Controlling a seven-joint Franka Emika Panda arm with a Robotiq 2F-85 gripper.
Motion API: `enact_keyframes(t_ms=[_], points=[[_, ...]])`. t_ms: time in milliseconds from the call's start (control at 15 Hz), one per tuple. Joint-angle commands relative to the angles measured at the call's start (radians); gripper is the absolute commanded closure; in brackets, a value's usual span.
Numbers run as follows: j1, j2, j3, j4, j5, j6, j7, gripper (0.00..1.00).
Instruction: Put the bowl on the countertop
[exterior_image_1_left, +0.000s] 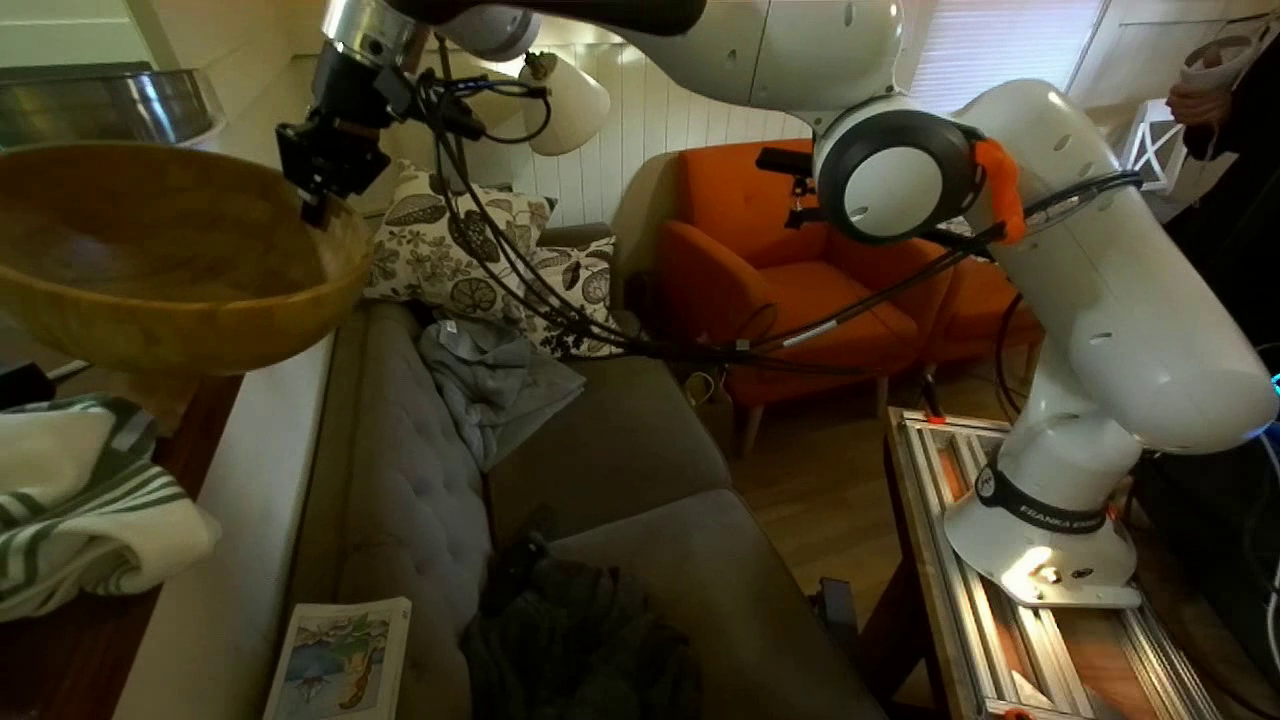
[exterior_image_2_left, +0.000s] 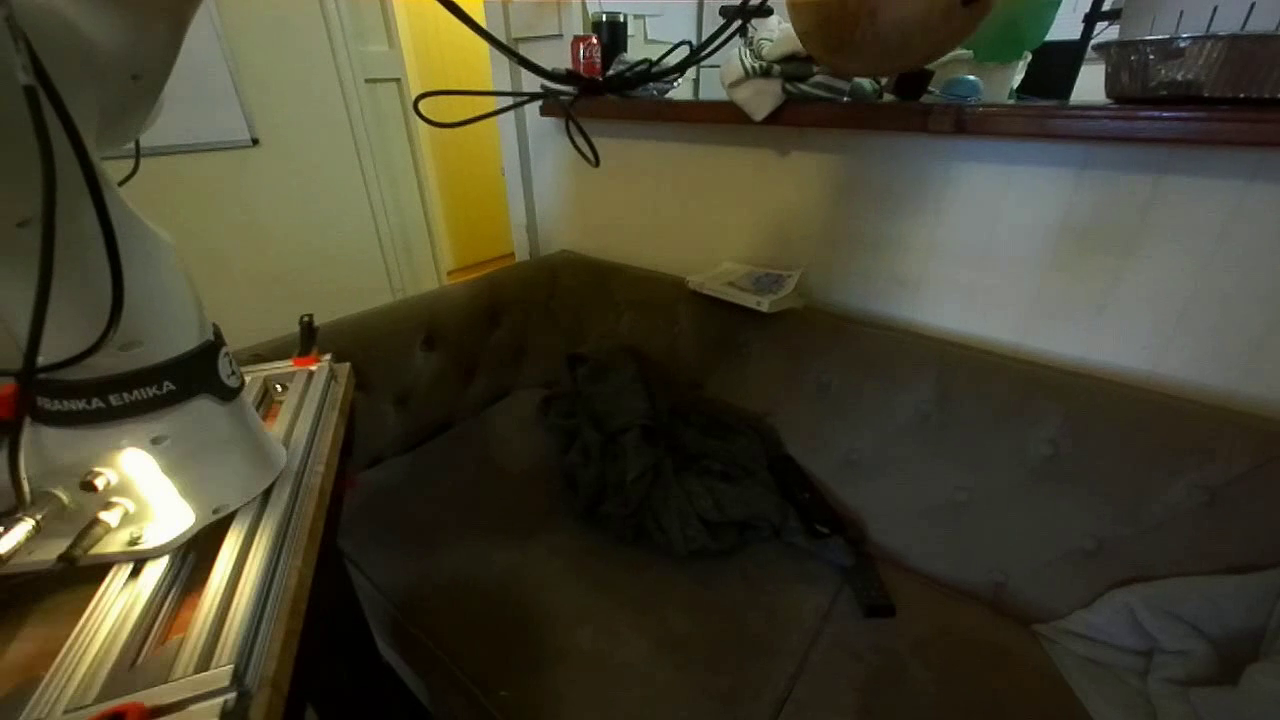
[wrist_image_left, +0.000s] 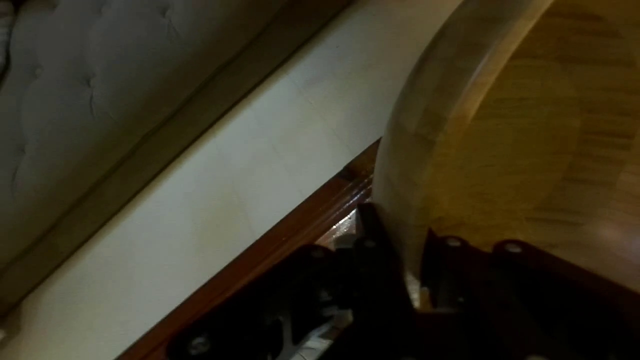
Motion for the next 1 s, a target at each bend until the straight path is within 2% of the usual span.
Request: enact_keyframes(t_ms=[0, 333, 667, 733, 867, 933], points=[[0.005, 0.011, -0.02, 0.028, 0.016, 0.016, 0.188, 0.96], [0.013, 0.023, -0.051, 0.05, 0.015, 0.04, 0.408, 0.96], [0.052, 0.058, -0.107, 0.097, -0.014, 0.077, 0.643, 0.96], [0.037, 0.026, -0.094, 0.02, -0.008, 0.044, 0.546, 0.85], [0.049, 0.035, -0.105, 0.025, -0.015, 0.055, 0.592, 0.85], [0.053, 0.04, -0.105, 0.027, -0.001, 0.071, 0.651, 0.96]])
